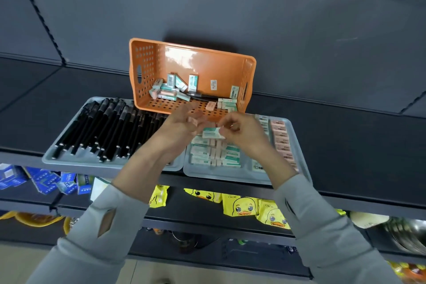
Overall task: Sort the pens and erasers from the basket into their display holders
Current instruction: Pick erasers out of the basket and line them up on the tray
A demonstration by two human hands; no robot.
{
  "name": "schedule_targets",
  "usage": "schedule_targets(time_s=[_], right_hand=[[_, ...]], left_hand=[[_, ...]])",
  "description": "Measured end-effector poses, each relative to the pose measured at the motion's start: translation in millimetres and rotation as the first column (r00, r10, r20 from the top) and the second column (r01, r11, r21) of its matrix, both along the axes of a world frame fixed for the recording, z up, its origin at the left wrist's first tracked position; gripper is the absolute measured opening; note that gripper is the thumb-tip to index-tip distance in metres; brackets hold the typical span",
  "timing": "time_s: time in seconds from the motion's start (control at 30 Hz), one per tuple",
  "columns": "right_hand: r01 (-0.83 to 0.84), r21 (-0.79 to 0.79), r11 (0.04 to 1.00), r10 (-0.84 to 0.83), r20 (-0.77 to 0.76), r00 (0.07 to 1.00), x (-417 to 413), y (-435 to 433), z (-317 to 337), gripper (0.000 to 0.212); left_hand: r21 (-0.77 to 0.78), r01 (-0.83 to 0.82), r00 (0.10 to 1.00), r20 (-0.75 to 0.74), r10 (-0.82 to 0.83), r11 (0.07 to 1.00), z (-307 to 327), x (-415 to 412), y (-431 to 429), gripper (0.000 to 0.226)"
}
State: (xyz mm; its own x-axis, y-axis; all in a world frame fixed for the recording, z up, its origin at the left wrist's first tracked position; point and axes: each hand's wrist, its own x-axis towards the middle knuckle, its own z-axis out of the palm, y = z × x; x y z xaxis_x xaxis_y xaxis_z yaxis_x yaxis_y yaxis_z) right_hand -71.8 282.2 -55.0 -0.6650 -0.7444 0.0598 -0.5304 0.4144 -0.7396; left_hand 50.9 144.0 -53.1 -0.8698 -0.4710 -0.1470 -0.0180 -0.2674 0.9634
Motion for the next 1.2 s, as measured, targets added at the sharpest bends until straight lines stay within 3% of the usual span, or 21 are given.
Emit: schedule_targets(time_s=[0.07, 0.1, 0.2, 0.33, 0.47, 0.57, 0.67, 0.8, 0.9, 1.03, 1.13, 1.2], right_hand=[[0.006, 0.043, 0.999, 0.004, -0.206, 0.979, 2.1, -6.6, -6.6, 0.007], [0.021, 0.001, 1.0, -0.021, -0.226, 0.974, 2.8, -7.7, -6.1, 0.005], [-0.021, -0.154, 0.988, 0.017, -0.032, 0.999, 7.4, -9.6, 4.8, 0.007], [-0.106, -0.108, 0.988, 0.118, 0.105, 0.987, 13.2, -12.0, 12.2, 0.005], [0.041, -0.263, 0.964, 0.061, 0.369, 0.927, 4.0, 10.3, 9.7, 0.007], [0.234, -0.307, 0.922, -0.106, 0.382, 0.918, -15.2, 45.7, 10.6, 0.007], [0.341, -0.265, 0.902, -0.261, 0.294, 0.92, -44.5, 87.9, 8.2, 0.018], [0.348, -0.101, 0.932, -0.337, 0.116, 0.934, -74.3, 128.1, 5.6, 0.02], [0.266, 0.048, 0.963, -0.269, 0.055, 0.962, -79.0, 128.9, 3.9, 0.026], [0.169, 0.172, 0.971, -0.154, -0.1, 0.983, -80.8, 119.2, 0.5, 0.016], [0.081, 0.249, 0.965, -0.048, -0.134, 0.99, -82.1, 120.8, 1.4, 0.024], [0.045, 0.248, 0.968, -0.005, -0.158, 0.987, -82.4, 121.7, 1.1, 0.026]], left_hand=[[-0.012, 0.052, 0.999, -0.012, -0.052, 0.999, -6.1, 5.9, -2.7, 0.072], [-0.022, 0.078, 0.997, -0.019, -0.079, 0.997, -7.8, 8.1, -3.3, 0.077], [-0.04, 0.127, 0.991, -0.033, -0.128, 0.991, -7.2, 9.0, 0.8, 0.085], [-0.106, 0.175, 0.983, -0.039, -0.18, 0.979, -6.3, 1.9, 13.1, 0.083], [-0.262, 0.128, 0.992, 0.015, -0.128, 0.957, -5.7, -5.9, 23.2, 0.067], [-0.422, 0.096, 0.995, 0.034, -0.09, 0.902, -9.4, -16.2, 33.4, 0.045], [-0.636, 0.088, 0.996, 0.038, -0.083, 0.766, -15.9, -27.3, 48.0, 0.038], [-0.875, 0.129, 0.987, 0.065, -0.15, 0.467, -21.7, -44.2, 73.0, 0.036], [-0.959, 0.121, 0.987, 0.09, -0.131, 0.256, -28.7, -55.8, 87.6, 0.036], [-0.995, 0.1, 0.993, 0.1, -0.07, 0.005, -34.8, -62.9, 94.0, 0.035], [-0.993, 0.048, 0.998, 0.052, -0.033, -0.108, -38.4, -65.4, 94.1, 0.041], [-0.991, 0.041, 0.999, 0.044, -0.02, -0.125, -40.1, -67.3, 95.3, 0.046]])
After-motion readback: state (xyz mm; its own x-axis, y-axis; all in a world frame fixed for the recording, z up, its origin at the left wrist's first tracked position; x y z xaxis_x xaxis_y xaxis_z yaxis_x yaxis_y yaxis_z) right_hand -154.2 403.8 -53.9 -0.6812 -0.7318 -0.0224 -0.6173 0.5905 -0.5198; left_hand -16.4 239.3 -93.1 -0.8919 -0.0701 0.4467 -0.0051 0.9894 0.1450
